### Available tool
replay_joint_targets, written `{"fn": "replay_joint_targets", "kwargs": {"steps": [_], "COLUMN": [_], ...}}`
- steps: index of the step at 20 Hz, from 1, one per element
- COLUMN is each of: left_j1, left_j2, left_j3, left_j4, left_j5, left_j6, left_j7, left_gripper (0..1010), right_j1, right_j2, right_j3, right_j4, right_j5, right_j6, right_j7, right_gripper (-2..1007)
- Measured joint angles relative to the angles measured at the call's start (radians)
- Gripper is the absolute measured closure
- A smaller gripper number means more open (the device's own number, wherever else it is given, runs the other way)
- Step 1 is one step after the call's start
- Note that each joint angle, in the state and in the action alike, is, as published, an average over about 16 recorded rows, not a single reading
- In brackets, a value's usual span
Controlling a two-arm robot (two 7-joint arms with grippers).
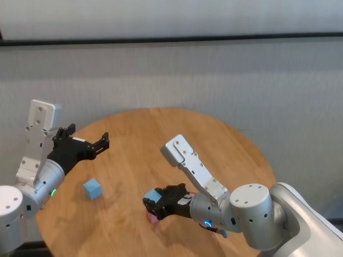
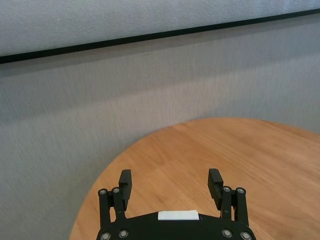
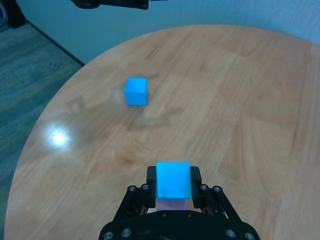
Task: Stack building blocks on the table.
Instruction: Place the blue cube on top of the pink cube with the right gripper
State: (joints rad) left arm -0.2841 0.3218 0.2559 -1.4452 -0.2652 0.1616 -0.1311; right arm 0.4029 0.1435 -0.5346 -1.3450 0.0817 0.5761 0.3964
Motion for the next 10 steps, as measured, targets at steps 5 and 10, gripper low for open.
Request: {"fn": "replay_joint_targets", "kwargs": {"steps": [5, 10], "left_j1": [0.000, 0.000], "left_j2": [0.000, 0.000], "left_j3": [0.000, 0.000], "left_j4": [0.000, 0.000], "left_j5": [0.000, 0.000], "left_j6": [0.000, 0.000], "left_j7": [0.000, 0.000], "left_gripper": [11, 11], "right_j1": [0.002, 0.004], "right_j2": [0.001, 0.002], "right_j3": [0.001, 0.002], "right_j4": [-0.002, -0.003], "right_j5": [-0.002, -0.005], "right_j6": [0.013, 0.025], "right_j7": [0.008, 0.012], "right_gripper": [636, 636]}}
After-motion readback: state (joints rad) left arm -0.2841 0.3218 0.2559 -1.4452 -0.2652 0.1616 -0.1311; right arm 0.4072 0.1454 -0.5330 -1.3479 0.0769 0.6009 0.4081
